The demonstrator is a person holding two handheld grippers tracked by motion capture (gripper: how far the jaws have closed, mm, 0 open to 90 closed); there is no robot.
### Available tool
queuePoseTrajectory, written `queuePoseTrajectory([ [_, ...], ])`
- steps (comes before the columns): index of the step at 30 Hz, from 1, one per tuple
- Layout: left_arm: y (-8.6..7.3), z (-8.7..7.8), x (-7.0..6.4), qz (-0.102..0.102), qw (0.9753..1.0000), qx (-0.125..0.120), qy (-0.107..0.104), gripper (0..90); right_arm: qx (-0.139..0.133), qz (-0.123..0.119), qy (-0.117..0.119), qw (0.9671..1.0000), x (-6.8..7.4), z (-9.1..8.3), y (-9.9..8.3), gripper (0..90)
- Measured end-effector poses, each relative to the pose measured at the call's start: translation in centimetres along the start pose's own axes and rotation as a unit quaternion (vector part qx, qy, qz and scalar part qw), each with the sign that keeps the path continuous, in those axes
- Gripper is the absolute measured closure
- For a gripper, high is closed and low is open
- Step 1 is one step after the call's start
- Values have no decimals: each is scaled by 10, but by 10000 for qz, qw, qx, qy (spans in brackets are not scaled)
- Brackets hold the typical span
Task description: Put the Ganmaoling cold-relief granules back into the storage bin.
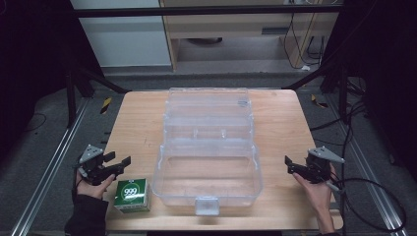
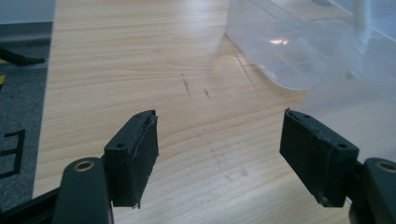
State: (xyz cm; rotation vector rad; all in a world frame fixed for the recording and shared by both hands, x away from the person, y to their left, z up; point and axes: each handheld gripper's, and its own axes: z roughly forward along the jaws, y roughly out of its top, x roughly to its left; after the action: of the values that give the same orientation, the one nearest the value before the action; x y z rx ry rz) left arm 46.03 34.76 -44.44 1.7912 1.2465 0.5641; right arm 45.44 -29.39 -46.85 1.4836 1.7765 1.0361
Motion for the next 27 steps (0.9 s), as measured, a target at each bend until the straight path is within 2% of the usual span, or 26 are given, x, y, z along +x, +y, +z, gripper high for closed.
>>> queuePoseTrajectory([
  [2, 3, -2, -2, 119, 9999, 34, -66, 269, -26, -80, -53, 10000, 1, -3, -2, 94],
  [4, 6, -3, -3, 127, 9997, 56, -190, 264, -39, -147, -96, 9998, 1, -5, -4, 85],
  [6, 9, -5, -4, 122, 9993, 36, -359, 262, -90, -111, -115, 9998, 1, -8, -5, 85],
  [8, 10, -6, -5, 158, 9991, 65, -388, 252, -99, -108, -134, 9998, 0, -9, -5, 85],
  [10, 12, -8, -8, 380, 9981, 214, -426, 247, -104, -114, -133, 9998, 0, -11, -6, 85],
  [11, 12, -8, -8, 380, 9981, 214, -426, 244, -104, -114, -133, 9998, 0, -11, -6, 85],
  [14, 17, -17, -11, 657, 9956, 382, -545, 236, -83, -179, -140, 9997, 2, -11, -7, 86],
  [17, 21, -23, -12, 746, 9944, 420, -612, 232, -69, -185, -118, 9997, 2, -11, -7, 86],
  [19, 27, -30, -13, 905, 9920, 516, -706, 227, -8, -204, -102, 9997, 3, -10, -8, 83],
  [20, 27, -30, -13, 905, 9920, 516, -706, 224, -8, -204, -102, 9997, 3, -10, -8, 83],
  [22, 32, -36, -13, 1035, 9896, 596, -798, 219, 15, -243, -93, 9997, 4, -9, -9, 78],
  [24, 34, -38, -13, 1042, 9892, 595, -837, 216, 11, -254, -90, 9996, 4, -9, -9, 78],
  [26, 39, -43, -12, 1158, 9869, 660, -907, 213, 15, -280, -92, 9996, 4, -10, -10, 73],
  [27, 39, -43, -12, 1158, 9869, 660, -907, 212, 15, -280, -92, 9996, 4, -10, -10, 73],
])
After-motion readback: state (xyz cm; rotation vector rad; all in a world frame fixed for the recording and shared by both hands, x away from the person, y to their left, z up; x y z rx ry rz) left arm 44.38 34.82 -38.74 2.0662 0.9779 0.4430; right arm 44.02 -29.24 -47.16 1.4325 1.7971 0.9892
